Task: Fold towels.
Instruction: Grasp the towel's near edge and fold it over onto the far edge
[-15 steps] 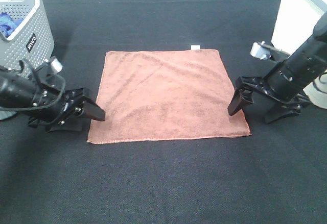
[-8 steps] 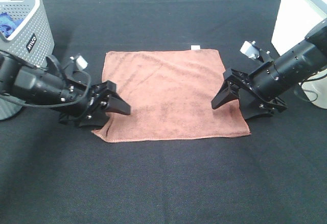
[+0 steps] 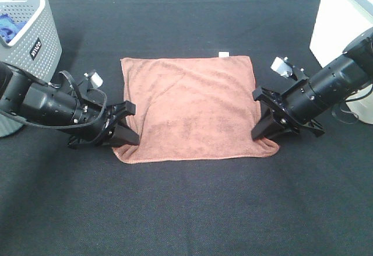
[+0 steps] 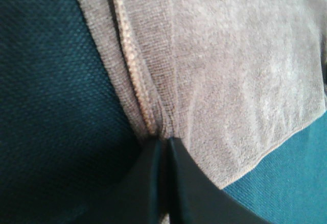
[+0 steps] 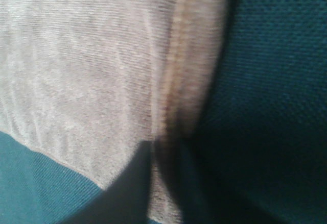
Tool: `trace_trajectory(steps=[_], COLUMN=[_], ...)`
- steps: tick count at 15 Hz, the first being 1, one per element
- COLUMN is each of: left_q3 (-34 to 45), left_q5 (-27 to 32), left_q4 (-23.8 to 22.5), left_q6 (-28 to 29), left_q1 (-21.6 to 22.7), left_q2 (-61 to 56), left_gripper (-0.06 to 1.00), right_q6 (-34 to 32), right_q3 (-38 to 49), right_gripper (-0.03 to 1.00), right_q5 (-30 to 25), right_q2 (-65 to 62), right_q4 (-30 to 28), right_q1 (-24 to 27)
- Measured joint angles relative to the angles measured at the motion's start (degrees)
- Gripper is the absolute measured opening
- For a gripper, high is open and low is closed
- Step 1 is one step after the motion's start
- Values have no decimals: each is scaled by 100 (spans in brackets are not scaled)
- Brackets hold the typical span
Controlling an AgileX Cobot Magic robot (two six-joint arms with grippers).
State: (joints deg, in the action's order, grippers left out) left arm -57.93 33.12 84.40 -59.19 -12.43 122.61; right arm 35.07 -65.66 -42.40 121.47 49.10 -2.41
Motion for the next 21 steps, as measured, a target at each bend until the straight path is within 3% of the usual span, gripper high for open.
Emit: trace_trajectory(steps=[1,2,7,8,11,16,21], left_q3=[0,0,6,6,172,911,487], left_q5=[11,46,264,264,642,619,-172], left_q4=[-80,-275,-2595,-2595,-3443,-3518,-3128], left_q6=[57,252,2005,2005,2664,2693,2618], left_q1=[0,0,258,258,258,258,258], left_q2=[0,-34,-613,-613,-762,-1215,-1558], left_gripper=[1,1,1,1,1,1,1], right_q6=[-46,-155,-493,-493,-579,-510,-120], right_q3=[0,6,23,23,521,1352,458], right_gripper=[0,0,0,0,0,0,0], right_q5=[6,17,-390,-390,-504,-510,-332], right_q2=[0,-23,-344,-344,-447,-980,-968], right_q4=[0,0,-275,-275,-281,-252,69], right_q1=[0,0,0,0,0,0,0])
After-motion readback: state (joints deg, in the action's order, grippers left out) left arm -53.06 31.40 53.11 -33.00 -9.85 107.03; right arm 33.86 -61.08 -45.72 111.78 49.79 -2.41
